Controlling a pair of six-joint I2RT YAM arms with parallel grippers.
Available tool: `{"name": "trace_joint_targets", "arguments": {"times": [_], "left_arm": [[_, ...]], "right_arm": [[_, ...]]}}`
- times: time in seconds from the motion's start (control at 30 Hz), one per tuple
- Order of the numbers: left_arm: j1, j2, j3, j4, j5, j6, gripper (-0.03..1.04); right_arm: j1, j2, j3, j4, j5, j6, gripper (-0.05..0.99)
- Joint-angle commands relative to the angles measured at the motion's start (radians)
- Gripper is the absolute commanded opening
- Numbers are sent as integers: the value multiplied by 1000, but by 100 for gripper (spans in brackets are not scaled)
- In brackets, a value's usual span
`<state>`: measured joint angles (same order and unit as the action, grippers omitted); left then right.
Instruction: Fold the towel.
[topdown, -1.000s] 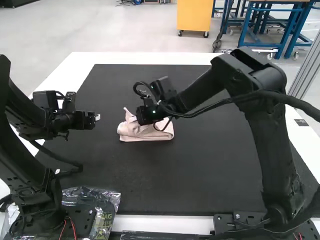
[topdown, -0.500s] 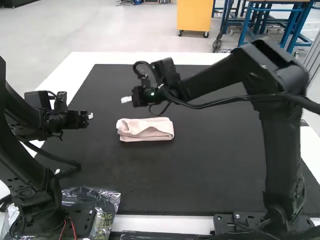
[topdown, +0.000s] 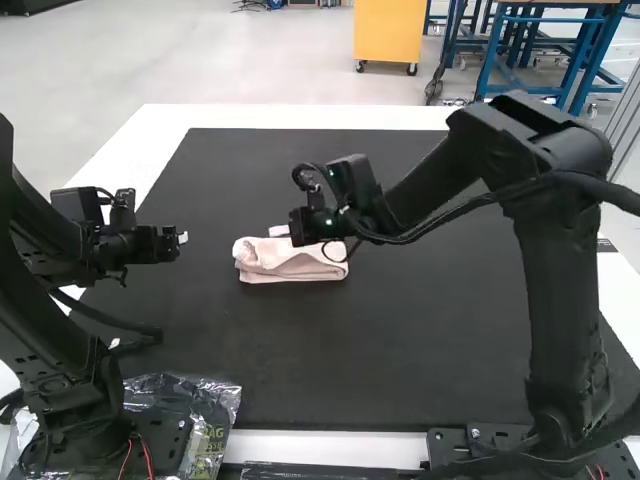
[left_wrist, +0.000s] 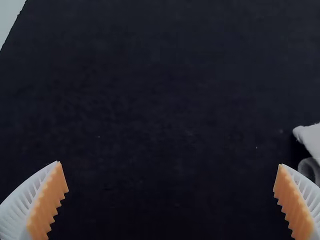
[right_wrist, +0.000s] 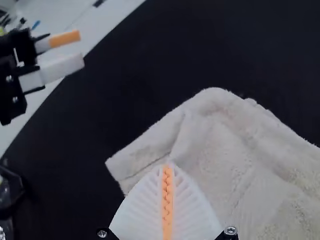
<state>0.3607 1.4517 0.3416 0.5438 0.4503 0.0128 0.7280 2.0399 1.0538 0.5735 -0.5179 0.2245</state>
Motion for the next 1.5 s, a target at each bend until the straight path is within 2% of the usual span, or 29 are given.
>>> {"name": "trace_joint_targets", "arguments": {"times": [0.0,0.33,0.53,0.63,0.77,0.9,0.93,1.07,1.1,1.17,1.2,1.3,1.4,1.47], "left_arm": [[1,-24,-1,7,25,-20,97],[1,-24,-7,30,30,-33,97],[-3,-27,7,61,33,-71,97],[-20,-40,20,61,31,-86,97],[-55,-96,45,53,25,-109,97],[-109,-163,116,5,22,-159,97],[-126,-180,139,-21,19,-165,97],[-213,-255,240,-93,-39,-189,97],[-236,-275,263,-105,-51,-192,97],[-281,-318,315,-134,-78,-201,97],[-305,-340,339,-151,-82,-212,97],[-358,-415,407,-206,-101,-218,97],[-367,-510,439,-262,-104,-232,97],[-371,-588,439,-280,-114,-232,97]], "right_arm": [[-2,26,2,40,-13,-11,-3],[2,164,23,144,-11,3,-3],[10,273,31,189,-1,4,-3],[4,283,32,209,-5,49,-3],[-29,140,43,206,-14,113,-2],[-79,-50,83,104,-13,131,-2],[-98,-106,91,77,-13,131,1],[-188,-328,109,-15,-4,130,35],[-214,-386,112,-38,4,128,48],[-265,-498,110,-87,35,98,85],[-289,-558,107,-112,41,82,92],[-354,-738,78,-181,93,35,92],[-415,-942,14,-196,160,16,92],[-457,-1078,-29,-196,185,18,92]]}}
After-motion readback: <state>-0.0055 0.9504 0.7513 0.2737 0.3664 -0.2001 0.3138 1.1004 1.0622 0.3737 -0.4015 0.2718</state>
